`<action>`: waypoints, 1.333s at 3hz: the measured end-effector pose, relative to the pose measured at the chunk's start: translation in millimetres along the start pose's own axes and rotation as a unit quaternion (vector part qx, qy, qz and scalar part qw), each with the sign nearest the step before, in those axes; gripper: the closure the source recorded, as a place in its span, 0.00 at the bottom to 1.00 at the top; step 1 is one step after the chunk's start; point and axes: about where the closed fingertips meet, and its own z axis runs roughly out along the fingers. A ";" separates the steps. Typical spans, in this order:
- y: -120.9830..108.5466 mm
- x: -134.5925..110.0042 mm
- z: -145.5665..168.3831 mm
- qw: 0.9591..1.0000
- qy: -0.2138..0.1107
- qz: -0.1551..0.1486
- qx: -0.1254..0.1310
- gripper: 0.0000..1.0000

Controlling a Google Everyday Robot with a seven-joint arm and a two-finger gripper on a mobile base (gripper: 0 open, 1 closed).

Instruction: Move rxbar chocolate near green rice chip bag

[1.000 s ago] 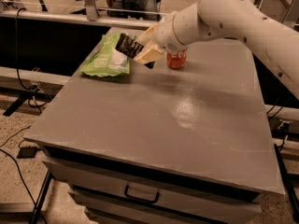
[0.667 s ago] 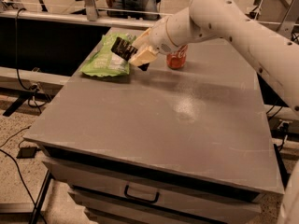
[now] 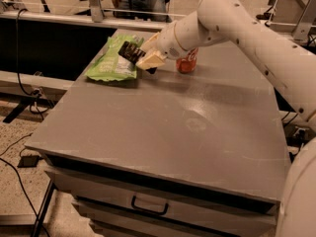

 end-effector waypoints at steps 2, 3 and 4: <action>1.8 -0.5 3.4 1.000 -0.001 0.000 -0.003 0.00; 2.3 -0.3 -2.6 1.000 -0.001 -0.011 -0.010 0.00; -5.0 11.2 -25.9 1.000 0.006 -0.005 0.007 0.00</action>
Offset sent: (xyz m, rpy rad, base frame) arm -0.0003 0.0020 -0.0015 -0.0001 0.0021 0.0031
